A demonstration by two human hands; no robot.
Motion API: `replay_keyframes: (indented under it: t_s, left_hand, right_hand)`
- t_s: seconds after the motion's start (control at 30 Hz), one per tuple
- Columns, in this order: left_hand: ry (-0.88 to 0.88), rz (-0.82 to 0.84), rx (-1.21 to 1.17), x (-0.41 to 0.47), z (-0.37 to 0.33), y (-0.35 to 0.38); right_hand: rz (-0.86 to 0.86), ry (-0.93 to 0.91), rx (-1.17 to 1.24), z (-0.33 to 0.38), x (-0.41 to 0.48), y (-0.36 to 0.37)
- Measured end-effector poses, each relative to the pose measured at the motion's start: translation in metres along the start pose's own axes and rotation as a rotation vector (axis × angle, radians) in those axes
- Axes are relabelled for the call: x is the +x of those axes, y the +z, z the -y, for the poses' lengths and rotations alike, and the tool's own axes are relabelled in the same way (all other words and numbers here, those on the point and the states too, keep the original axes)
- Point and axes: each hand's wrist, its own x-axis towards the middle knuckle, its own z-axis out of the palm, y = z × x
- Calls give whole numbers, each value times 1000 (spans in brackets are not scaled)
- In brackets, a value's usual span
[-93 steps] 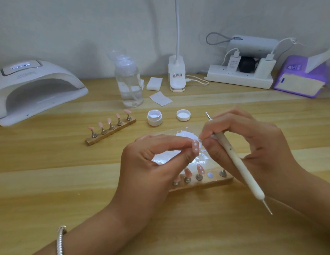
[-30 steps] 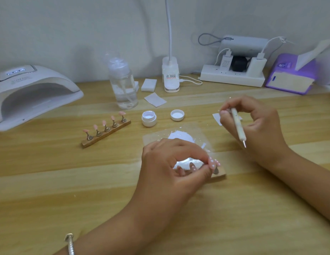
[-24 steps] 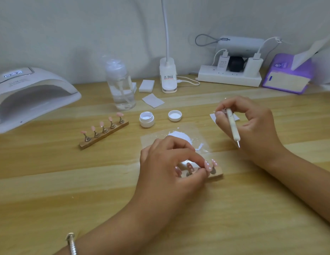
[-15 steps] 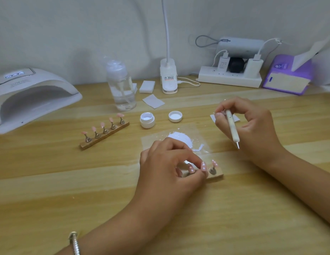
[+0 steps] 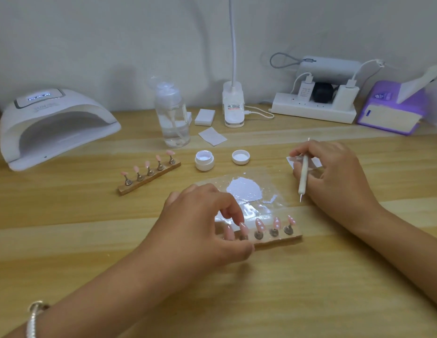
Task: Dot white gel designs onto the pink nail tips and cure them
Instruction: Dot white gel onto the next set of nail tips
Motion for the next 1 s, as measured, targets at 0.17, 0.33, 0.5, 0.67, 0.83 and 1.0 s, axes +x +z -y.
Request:
replay_keyframes:
  t_s: [0.17,0.33,0.5,0.67,0.83,1.0]
  left_hand:
    - [31,-72,-105,-7,3,6]
    - [284,-276,232,-12,3,14]
    - [474,-404,236,-15,6,20]
    - [146,-421,-251,-16,9,4]
    - [126,-439,-589,-8,24,-5]
    - [58,-353,-637,-4,30,3]
  right_hand:
    - [40,36,-59,-2,0,-1]
    - [-81,-18,-21,-1,0,0]
    - [-111,38,446,10,-3,-5]
    - [133,20,587,21,-7,0]
    - [288,-38,526,20,-7,5]
    - [367,9,505,17,-5,9]
